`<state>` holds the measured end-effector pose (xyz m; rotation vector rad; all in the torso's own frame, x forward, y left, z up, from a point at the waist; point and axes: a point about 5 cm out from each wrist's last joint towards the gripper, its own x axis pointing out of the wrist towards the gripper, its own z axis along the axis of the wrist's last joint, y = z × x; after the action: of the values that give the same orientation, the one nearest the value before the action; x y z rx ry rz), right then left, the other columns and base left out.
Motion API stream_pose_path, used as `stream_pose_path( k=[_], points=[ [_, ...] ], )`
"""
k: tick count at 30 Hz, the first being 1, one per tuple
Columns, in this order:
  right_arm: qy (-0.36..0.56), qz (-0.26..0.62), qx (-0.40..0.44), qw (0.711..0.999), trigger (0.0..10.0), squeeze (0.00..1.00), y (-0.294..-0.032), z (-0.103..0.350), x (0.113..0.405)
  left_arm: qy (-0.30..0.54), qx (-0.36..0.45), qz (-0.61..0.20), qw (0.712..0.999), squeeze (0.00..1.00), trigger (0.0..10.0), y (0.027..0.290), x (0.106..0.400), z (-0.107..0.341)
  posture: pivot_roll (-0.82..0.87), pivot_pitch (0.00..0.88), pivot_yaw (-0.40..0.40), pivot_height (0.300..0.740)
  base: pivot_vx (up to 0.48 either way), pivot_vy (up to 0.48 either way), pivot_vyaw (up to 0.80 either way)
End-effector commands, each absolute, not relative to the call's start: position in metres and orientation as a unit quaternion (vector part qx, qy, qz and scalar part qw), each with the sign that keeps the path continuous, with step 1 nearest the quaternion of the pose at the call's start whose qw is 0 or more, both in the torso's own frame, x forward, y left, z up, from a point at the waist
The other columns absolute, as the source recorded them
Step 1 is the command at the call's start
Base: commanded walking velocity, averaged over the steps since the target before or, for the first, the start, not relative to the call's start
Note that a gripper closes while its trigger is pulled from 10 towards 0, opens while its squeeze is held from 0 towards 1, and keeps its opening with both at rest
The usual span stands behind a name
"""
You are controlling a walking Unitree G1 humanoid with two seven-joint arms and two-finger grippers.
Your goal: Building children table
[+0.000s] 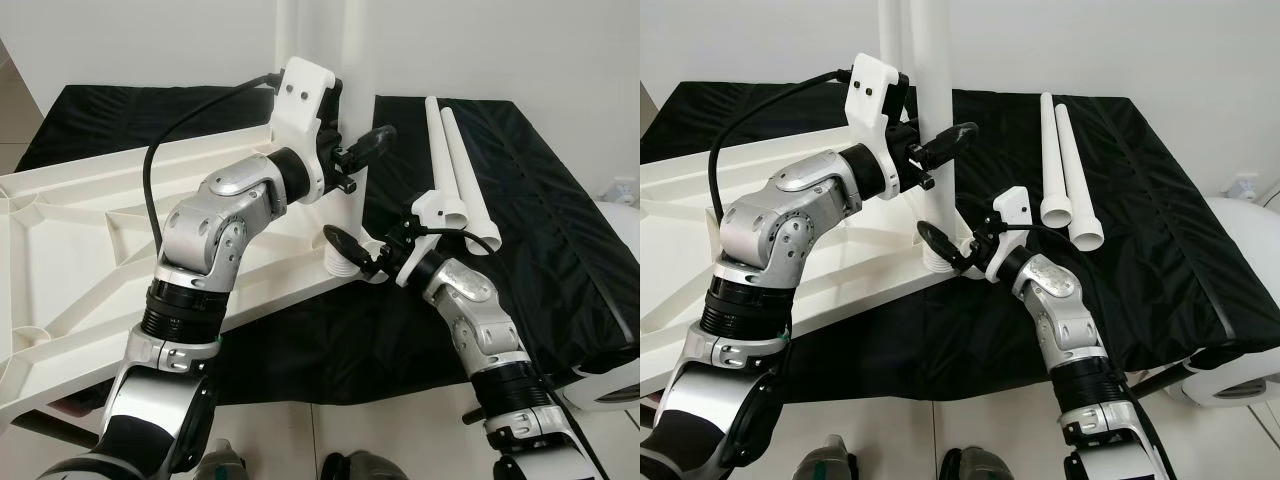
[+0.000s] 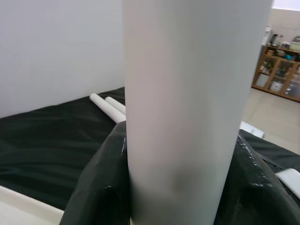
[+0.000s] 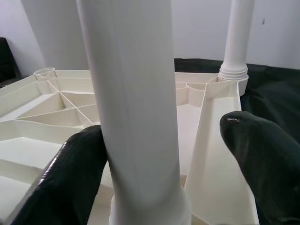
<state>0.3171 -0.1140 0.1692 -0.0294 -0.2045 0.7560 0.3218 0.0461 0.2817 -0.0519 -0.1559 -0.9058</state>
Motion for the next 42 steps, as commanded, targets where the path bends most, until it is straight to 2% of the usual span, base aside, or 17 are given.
stream_pose_path(
  k=[1, 5, 6, 18, 22, 26, 33, 35, 42],
  points=[
    [-0.115, 0.35, -0.025, 0.929, 10.0, 1.0, -0.115, 0.176, 0.319, -0.095, -0.01, -0.428, 0.899, 0.0, 10.0, 0.044, 0.321, 0.29, 0.04, 0.0, -0.068, 0.74, 0.0, 0.0, 0.0],
    [-0.125, 0.31, -0.04, 0.942, 10.0, 1.0, -0.109, 0.179, 0.321, -0.109, 0.021, -0.387, 0.915, 0.0, 10.0, 0.045, 0.324, 0.294, 0.05, 0.0, -0.07, 0.74, 0.0, 0.0, 0.0],
    [-0.128, 0.287, -0.046, 0.948, 10.0, 0.0, -0.105, 0.181, 0.323, -0.117, 0.041, -0.362, 0.924, 0.0, 10.0, 0.047, 0.326, 0.296, 0.05, 0.0, -0.07, 0.74, 0.0, 0.0, 0.0],
    [-0.133, 0.194, -0.046, 0.971, 10.0, 0.0, -0.086, 0.181, 0.328, -0.142, 0.085, -0.289, 0.943, 0.0, 10.0, 0.043, 0.325, 0.308, 0.05, 0.0, -0.072, 0.74, 0.0, 0.0, 0.0],
    [-0.132, 0.124, -0.052, 0.982, 10.0, 0.0, -0.076, 0.18, 0.33, -0.154, 0.09, -0.228, 0.957, 0.0, 10.0, 0.042, 0.328, 0.311, 0.05, 0.0, -0.076, 0.74, 0.0, 0.0, 0.0],
    [-0.135, 0.102, -0.057, 0.984, 10.0, 0.0, -0.072, 0.178, 0.329, -0.148, 0.076, -0.195, 0.967, 0.0, 10.0, 0.046, 0.333, 0.307, 0.05, 0.0, -0.073, 0.74, 0.0, 0.0, 0.0],
    [-0.153, 0.084, -0.073, 0.982, 10.0, 0.0, -0.069, 0.181, 0.33, -0.146, 0.07, -0.192, 0.968, 0.0, 10.0, 0.045, 0.332, 0.306, 0.05, 0.0, -0.069, 0.74, 0.0, 0.0, 0.0],
    [-0.184, 0.066, -0.082, 0.977, 10.0, 0.0, -0.069, 0.188, 0.331, -0.143, 0.067, -0.2, 0.967, 0.0, 10.0, 0.041, 0.331, 0.306, 0.05, 0.0, -0.069, 0.74, 0.0, 0.0, 0.0],
    [-0.214, 0.054, -0.053, 0.974, 10.0, 0.0, -0.065, 0.192, 0.327, -0.147, 0.071, -0.2, 0.966, 0.0, 10.0, 0.039, 0.331, 0.308, 0.06, 0.0, -0.071, 0.74, 0.0, 0.0, 0.0]
  ],
)
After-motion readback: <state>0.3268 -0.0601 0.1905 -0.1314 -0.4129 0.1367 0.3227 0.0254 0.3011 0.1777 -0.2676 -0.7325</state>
